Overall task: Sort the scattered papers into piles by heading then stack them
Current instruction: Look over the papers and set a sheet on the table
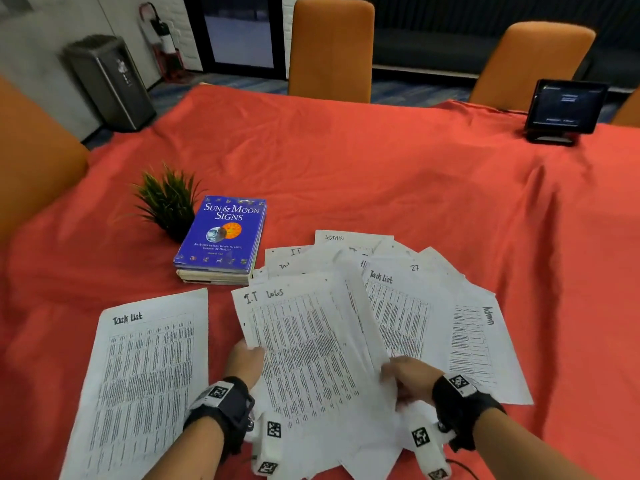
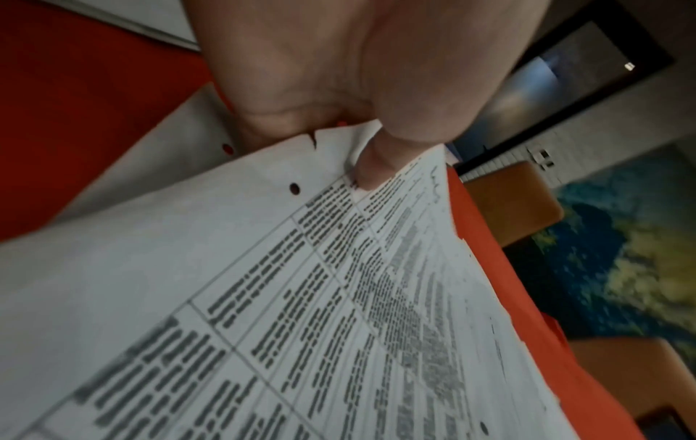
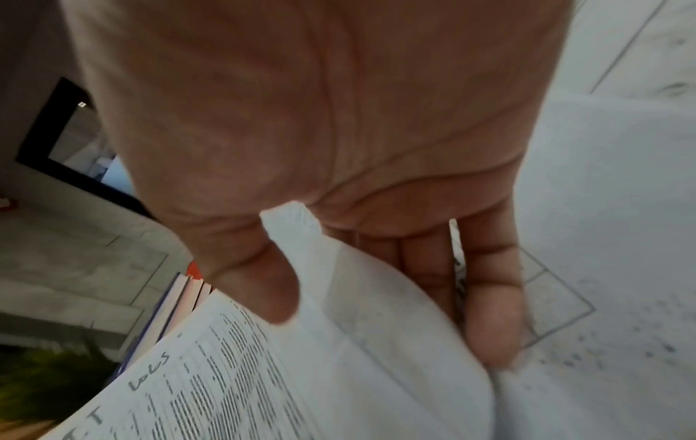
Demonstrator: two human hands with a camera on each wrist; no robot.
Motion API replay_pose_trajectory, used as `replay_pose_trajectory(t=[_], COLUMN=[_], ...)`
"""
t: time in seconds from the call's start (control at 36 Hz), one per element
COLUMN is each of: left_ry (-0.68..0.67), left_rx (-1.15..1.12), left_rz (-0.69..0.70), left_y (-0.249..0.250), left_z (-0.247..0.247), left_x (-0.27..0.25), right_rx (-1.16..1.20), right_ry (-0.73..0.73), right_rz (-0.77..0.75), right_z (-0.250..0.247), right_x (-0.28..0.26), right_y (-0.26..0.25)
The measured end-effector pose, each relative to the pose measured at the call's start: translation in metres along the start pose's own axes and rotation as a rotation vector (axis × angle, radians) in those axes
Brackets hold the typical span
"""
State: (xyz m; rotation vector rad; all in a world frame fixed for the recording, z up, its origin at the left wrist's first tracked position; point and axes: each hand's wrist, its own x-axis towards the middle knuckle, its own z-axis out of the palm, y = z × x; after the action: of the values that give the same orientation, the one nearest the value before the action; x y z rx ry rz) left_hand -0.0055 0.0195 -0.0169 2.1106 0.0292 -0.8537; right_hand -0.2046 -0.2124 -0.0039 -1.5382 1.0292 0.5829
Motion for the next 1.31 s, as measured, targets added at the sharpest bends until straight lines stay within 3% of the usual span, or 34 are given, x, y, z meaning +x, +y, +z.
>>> replay_pose_trajectory(t=[0.08,0.19,0.47,0.64,0.78,0.89,1.06,1.31], left_ry=[-0.019,-0.022,0.019,0.104,0.128,0.169,0.130,0.173], left_rx=[0.064,0.055,-0.168,-0.559,-0.647,-0.688,-0.690,-0.656], left_rz=[0.045,0.047,0.123,0.269,0.576,0.749,0.874,0.784], left_y=[0.002,0.007,0.016,0.041,0.098,0.122,0.121,0.109], left_z=[0.002,0.007,0.015,-0.005,-0.022,-0.031,-0.026,-0.025], left_x=[0.000,-0.003,-0.013,-0.021,-0.051,-0.070,-0.076,-0.067], right_rx=[0.127,0.108,0.052,0.222,0.319,0.420,0.489,0.519], right_ry=[0.094,0.232,0.166,0.271,0.408,0.506,0.532,0.512], right_rz=[-0.062,-0.151,-0.188,-0.503,-0.808,-0.952,-1.012,-0.994], right_z=[-0.003,0.000,0.030,0.015,0.003,-0.002,0.006,0.021], right_x=[0.005,0.015,0.018,-0.016,-0.052,-0.073,-0.081,-0.074], right_y=[-0.011,-0.029,-0.052,-0.069,-0.094,-0.111,-0.117,-0.115])
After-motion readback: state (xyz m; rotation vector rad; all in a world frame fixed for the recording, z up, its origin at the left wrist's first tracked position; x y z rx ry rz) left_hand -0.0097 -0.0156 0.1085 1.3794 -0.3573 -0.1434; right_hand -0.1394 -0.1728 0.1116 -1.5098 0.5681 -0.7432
